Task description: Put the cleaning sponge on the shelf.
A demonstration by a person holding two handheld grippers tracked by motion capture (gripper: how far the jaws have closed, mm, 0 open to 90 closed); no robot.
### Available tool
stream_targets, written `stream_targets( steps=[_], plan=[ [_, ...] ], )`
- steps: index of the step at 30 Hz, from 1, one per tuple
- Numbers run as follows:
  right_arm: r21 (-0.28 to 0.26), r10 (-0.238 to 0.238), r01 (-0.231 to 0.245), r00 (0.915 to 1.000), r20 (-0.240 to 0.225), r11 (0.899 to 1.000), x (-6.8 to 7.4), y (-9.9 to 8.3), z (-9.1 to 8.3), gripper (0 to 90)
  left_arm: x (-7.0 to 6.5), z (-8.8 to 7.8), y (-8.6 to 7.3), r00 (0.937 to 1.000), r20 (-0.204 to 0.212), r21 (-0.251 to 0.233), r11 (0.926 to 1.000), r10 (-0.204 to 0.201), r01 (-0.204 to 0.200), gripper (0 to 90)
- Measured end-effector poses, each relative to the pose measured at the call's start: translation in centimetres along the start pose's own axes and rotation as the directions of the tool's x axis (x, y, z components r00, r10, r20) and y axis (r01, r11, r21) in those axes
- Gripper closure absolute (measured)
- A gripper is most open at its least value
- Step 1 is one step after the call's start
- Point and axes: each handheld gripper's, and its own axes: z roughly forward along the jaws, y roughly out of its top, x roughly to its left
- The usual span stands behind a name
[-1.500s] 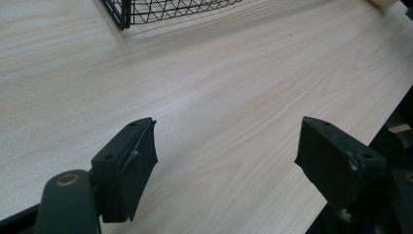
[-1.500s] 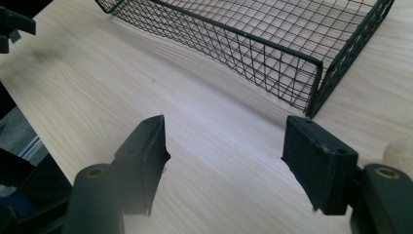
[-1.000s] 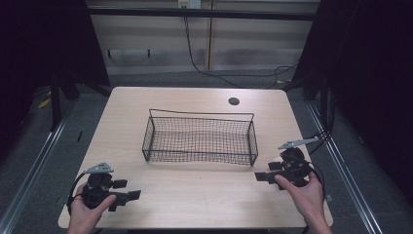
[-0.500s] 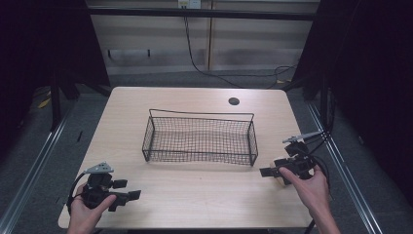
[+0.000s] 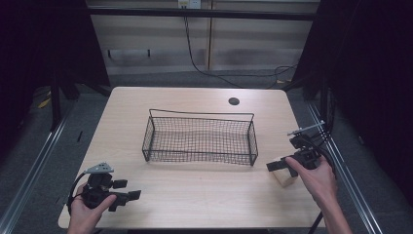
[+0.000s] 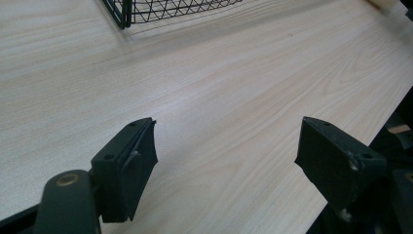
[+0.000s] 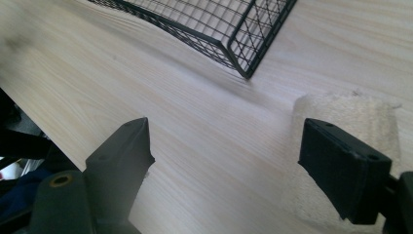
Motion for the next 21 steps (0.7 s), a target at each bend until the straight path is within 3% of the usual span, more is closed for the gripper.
stream_targets(
  steps=[12,21],
  plan=[
    [0.067,0.007,-0.009,0.9998,0.021,0.998,-1.5,1.3,-0.4,22.1,0.0,0.0,0.0,1.0000,0.001,0.000,1.0000,-0.001,0.001,22.1],
    [0.140,0.017,-0.022,0.9993,0.034,0.990,-2.9,1.8,0.0,22.6,0.0,0.0,0.0,1.0000,0.001,-0.001,1.0000,0.004,-0.004,22.0]
  ],
)
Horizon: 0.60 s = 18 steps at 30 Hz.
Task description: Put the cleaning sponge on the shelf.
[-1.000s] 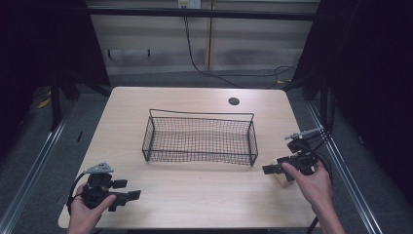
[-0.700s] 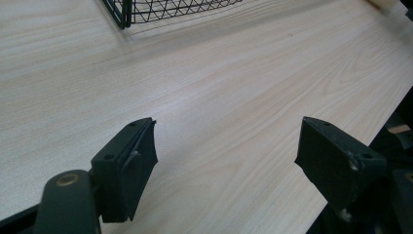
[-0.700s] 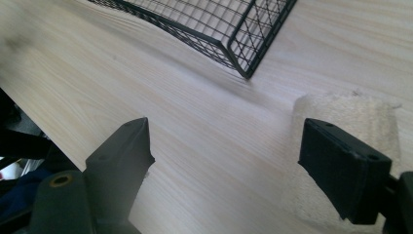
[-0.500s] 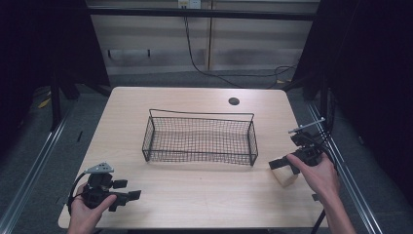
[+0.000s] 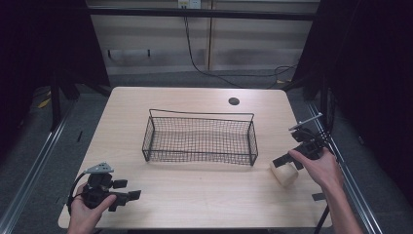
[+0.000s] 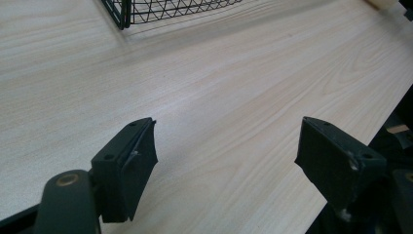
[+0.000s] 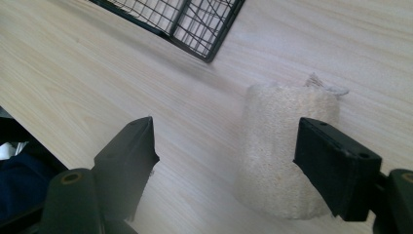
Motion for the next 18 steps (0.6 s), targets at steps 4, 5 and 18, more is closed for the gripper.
stream_targets(
  steps=[4,5,18],
  plan=[
    [0.012,-0.001,0.001,0.9998,0.018,1.000,-0.5,0.2,0.3,22.1,0.0,0.0,0.0,1.0000,0.003,0.000,1.0000,0.000,0.000,22.1],
    [0.010,0.000,-0.001,0.9997,0.024,1.000,-0.6,0.2,0.3,21.8,0.0,0.0,0.0,1.0000,0.003,-0.001,1.0000,-0.001,0.001,22.1],
    [0.049,0.023,-0.025,0.9985,0.049,0.998,-2.0,0.6,1.6,21.0,0.0,0.0,0.0,1.0000,0.004,0.000,1.0000,0.001,-0.001,22.0]
  ],
)
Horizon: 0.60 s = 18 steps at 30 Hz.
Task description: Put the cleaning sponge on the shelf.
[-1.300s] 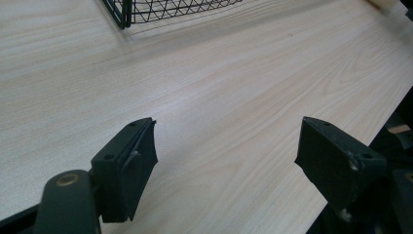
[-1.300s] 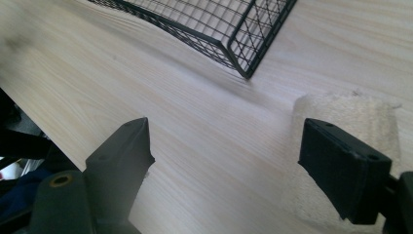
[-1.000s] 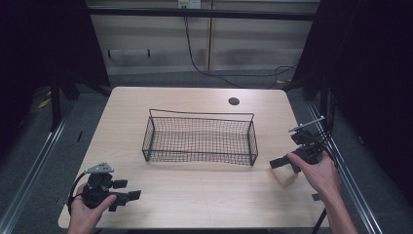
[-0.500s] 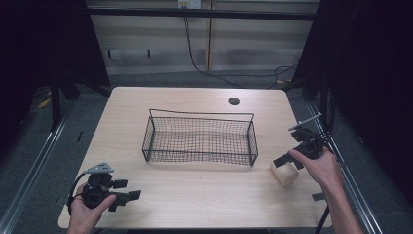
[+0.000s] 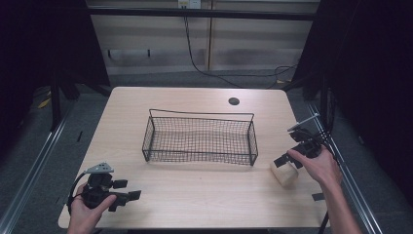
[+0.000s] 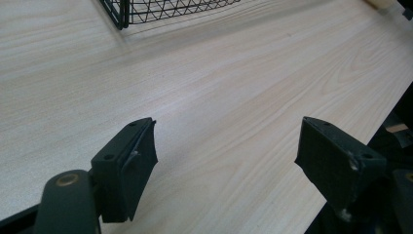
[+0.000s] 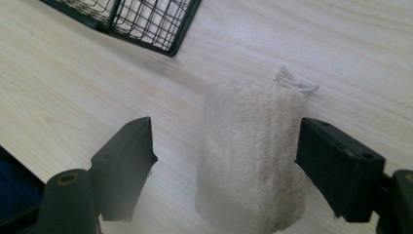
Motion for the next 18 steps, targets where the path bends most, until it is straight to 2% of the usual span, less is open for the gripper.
stream_targets(
  steps=[6,18],
  plan=[
    [0.016,0.019,-0.019,0.9998,-0.005,1.000,-0.7,-0.2,0.4,20.6,0.0,0.0,0.0,1.0000,-0.005,0.003,1.0000,-0.002,0.002,22.1],
    [0.087,0.007,-0.008,1.0000,0.006,0.996,-1.0,-0.4,2.1,19.4,0.0,0.0,0.0,1.0000,-0.002,0.000,1.0000,-0.005,0.005,22.0]
  ],
)
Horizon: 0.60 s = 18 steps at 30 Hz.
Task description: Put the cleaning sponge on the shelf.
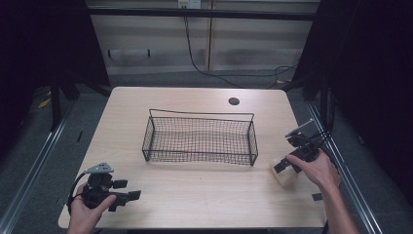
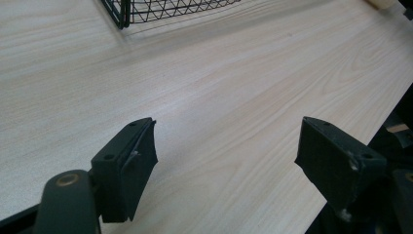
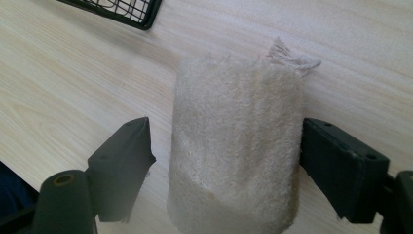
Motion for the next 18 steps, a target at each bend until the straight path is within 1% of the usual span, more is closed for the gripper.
stream_targets(
  steps=[1,7,10,15,18],
  plan=[
    [0.004,0.001,-0.001,1.0000,0.001,1.000,0.0,0.0,0.1,19.5,0.0,0.0,0.0,1.0000,0.000,0.000,1.0000,0.005,-0.005,22.0],
    [0.028,-0.002,0.002,1.0000,-0.001,1.000,-0.2,0.0,0.6,20.6,0.0,0.0,0.0,1.0000,0.000,0.001,1.0000,0.003,-0.003,22.0],
    [0.035,-0.006,0.006,1.0000,0.003,0.999,-0.2,-0.1,0.7,24.7,0.0,0.0,0.0,1.0000,0.000,0.000,1.0000,0.006,-0.006,22.0],
    [0.040,-0.007,0.007,0.9999,0.008,0.999,-0.1,0.0,0.9,24.7,0.0,0.0,0.0,1.0000,0.001,0.001,1.0000,0.003,-0.003,22.0],
    [0.050,-0.009,0.007,0.9997,0.023,0.999,-0.1,0.0,1.1,24.4,0.0,0.0,0.0,1.0000,-0.001,-0.001,1.0000,0.005,-0.005,22.0]
  ],
)
